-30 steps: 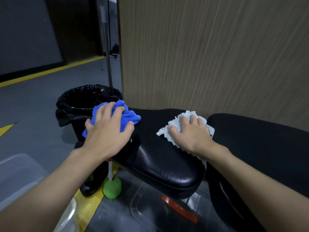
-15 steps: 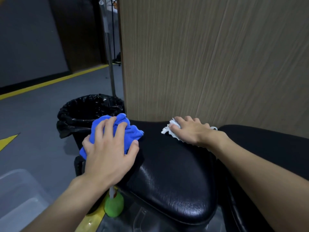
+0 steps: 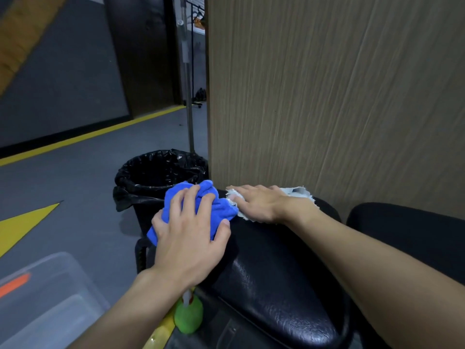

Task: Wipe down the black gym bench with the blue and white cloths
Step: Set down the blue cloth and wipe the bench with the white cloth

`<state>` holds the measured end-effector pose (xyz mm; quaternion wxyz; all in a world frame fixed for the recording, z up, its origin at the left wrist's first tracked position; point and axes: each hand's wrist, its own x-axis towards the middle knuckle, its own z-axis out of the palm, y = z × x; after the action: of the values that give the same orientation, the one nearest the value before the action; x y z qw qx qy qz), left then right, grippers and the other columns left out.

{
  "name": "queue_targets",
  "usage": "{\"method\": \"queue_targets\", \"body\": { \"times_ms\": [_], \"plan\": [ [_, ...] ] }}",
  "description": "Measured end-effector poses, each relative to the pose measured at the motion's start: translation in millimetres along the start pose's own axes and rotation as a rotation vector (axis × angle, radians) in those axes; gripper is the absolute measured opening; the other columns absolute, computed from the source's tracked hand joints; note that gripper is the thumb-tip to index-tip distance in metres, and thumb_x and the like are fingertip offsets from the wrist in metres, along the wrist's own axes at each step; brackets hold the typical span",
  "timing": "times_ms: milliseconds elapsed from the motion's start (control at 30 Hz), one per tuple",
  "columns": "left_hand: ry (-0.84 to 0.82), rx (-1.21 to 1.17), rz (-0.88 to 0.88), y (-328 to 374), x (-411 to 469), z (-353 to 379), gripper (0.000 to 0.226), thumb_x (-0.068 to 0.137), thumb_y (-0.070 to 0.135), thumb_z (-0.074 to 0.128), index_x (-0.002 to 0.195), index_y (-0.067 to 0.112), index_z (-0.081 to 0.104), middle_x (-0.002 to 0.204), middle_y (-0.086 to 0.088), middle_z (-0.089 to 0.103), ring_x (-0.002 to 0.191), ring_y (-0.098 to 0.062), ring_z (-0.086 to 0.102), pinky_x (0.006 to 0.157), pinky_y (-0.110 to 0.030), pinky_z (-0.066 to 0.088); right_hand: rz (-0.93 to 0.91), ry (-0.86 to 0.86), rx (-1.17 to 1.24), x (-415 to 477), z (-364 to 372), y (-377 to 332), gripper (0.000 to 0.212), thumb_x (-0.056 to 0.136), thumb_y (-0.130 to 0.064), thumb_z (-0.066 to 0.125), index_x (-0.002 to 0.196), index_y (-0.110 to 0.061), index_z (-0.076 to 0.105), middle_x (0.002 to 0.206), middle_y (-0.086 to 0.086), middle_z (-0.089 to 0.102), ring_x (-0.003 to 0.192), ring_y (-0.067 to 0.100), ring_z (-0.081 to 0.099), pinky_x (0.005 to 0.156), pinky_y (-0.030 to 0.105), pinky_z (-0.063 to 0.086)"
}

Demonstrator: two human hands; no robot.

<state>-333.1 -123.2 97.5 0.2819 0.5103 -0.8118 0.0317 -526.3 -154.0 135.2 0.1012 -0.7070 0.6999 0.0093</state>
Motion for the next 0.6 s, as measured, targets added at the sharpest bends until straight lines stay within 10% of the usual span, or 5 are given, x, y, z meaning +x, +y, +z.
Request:
{"method": "queue_targets", "body": {
  "times_ms": [300, 467, 600],
  "plan": [
    [-0.045, -0.053, 0.073, 2, 3, -5, 0.064, 0.082, 0.060, 0.020, 0.131, 0.028, 0.046, 0.149, 0.007, 0.032, 0.139, -0.014, 0.025, 0.102, -0.052, 0.030, -0.048, 0.146, 0.042, -64, 19, 26, 0.056, 0.105, -0.042, 0.020, 0.158, -0.025, 0.013, 0.166, -0.005, 0.011, 0.152, 0.011, 0.002, 0.122, 0.033, -0.002],
    [-0.097, -0.056, 0.091, 14, 8, -13, 0.065, 0.082, 0.060, 0.013, 0.128, 0.029, 0.047, 0.149, 0.006, 0.032, 0.144, -0.015, 0.018, 0.111, -0.062, 0.012, 0.008, 0.316, 0.289, -121, 21, 36, 0.042, 0.105, -0.038, 0.030, 0.118, -0.014, 0.062, 0.122, -0.001, 0.067, 0.122, 0.018, 0.056, 0.100, 0.028, 0.038],
    [-0.055, -0.067, 0.284, 61, 3, -22, 0.054, 0.087, 0.052, 0.024, 0.122, 0.026, 0.056, 0.139, 0.004, 0.045, 0.142, -0.017, 0.026, 0.113, -0.064, 0.005, 0.113, 0.645, 0.518, -171, -11, 38, 0.039, 0.106, -0.033, 0.035, 0.086, -0.016, 0.064, 0.086, 0.001, 0.070, 0.087, 0.017, 0.063, 0.078, 0.030, 0.046]
  ]
}}
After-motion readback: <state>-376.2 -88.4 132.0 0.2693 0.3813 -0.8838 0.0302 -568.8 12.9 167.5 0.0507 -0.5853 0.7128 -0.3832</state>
